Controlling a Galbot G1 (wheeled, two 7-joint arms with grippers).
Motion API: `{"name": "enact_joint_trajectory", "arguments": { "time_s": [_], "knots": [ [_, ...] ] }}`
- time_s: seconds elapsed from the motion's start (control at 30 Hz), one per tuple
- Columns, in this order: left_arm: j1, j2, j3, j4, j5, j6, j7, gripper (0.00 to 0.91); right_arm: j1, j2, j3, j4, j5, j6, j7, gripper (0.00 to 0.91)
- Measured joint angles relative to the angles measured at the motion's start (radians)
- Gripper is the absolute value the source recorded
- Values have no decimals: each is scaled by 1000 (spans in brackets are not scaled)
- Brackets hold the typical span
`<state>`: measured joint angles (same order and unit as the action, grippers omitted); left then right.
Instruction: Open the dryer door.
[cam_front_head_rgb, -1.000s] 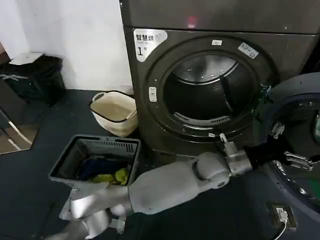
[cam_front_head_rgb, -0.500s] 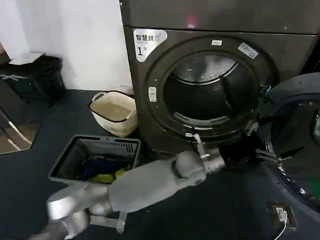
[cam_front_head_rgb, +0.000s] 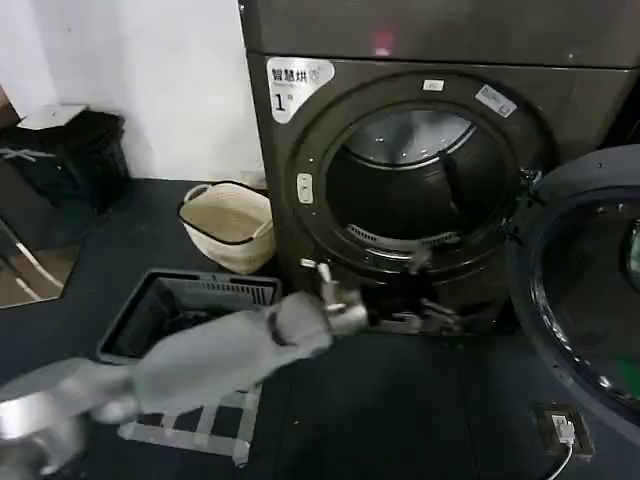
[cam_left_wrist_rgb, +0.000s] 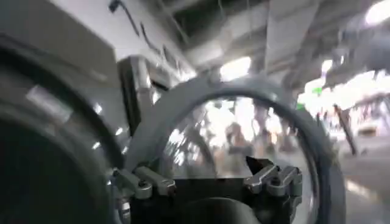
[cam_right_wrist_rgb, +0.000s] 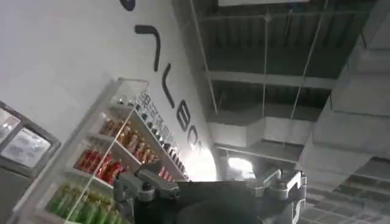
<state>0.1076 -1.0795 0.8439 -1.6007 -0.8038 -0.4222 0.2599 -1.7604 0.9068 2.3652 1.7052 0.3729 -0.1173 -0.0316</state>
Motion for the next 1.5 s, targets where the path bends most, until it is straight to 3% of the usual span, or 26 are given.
{"name": "enact_joint_trajectory", "arguments": {
  "time_s": [0.27,0.57,1.07,1.37,1.5],
  "knots": [
    [-71,173,51,11,51,141,19,907,-4,1,28,33,-21,-20,0,907],
    [-126,352,111,40,140,366,51,907,0,-7,47,25,-24,-18,-2,907],
    [-160,528,121,90,335,682,154,907,-3,-1,44,26,-21,-12,-4,907],
    [-161,566,120,140,421,748,204,907,7,3,36,16,-24,-8,-5,907],
    [-159,569,120,180,457,730,227,907,18,3,21,15,-30,-4,-5,907]
  ]
}}
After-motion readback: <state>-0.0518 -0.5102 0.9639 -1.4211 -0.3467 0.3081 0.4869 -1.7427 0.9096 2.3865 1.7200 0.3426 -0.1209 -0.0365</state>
